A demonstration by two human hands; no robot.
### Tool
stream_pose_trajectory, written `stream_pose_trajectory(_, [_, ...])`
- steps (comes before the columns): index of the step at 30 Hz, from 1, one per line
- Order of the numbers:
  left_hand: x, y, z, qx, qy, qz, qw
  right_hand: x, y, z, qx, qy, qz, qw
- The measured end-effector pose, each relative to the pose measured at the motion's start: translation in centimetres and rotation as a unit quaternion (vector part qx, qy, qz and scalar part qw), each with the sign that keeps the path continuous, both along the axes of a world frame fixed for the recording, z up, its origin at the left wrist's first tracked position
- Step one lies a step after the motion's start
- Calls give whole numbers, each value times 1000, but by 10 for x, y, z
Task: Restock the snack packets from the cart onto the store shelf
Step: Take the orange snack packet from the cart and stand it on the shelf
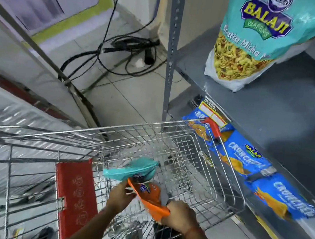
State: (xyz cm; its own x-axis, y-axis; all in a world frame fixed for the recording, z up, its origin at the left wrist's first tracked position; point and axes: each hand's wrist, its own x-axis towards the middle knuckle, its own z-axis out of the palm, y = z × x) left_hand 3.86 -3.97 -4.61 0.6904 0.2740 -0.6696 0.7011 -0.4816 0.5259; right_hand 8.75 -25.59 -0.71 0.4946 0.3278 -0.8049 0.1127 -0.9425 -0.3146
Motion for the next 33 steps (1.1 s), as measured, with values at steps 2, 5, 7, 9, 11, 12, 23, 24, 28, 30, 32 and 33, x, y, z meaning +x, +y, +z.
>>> stream_pose_trajectory(2, [3,-6,1,9,-2,29,1000,4,-6,-7,-3,-7,-27,1000])
stream_pose_trajectory(5, [3,-10,3,27,-14,47,998,11,-13,-6,-4,-19,-72,997])
stream_pose_trajectory(7, [5,-12,9,51,-23,33,998,15,-17,-2,-11,-36,-89,995])
stream_pose_trajectory(9, [6,-14,18,59,-44,12,997,20,-21,4,-14,-56,-109,992])
stream_pose_trajectory(11, [7,-15,29,51,-61,-3,997,24,-27,14,-7,-81,-129,988])
stream_pose_trajectory(12, [6,-15,36,43,-72,-7,996,25,-30,20,-5,-96,-141,985])
stream_pose_trajectory(23, [33,-23,161,-40,-297,-36,953,13,-64,137,211,-286,-409,840])
stream_pose_trajectory(24, [40,-26,179,-60,-332,-30,941,13,-68,152,242,-309,-429,814])
stream_pose_trajectory(28, [67,-46,272,-158,-460,0,874,17,-82,245,322,-391,-464,727])
stream_pose_trajectory(30, [75,-58,331,-177,-511,12,841,9,-83,308,374,-424,-474,675])
stream_pose_trajectory(32, [81,-73,389,-213,-543,6,812,-4,-88,367,421,-457,-463,632])
stream_pose_trajectory(33, [83,-81,416,-218,-559,-3,800,-11,-92,393,436,-475,-454,615])
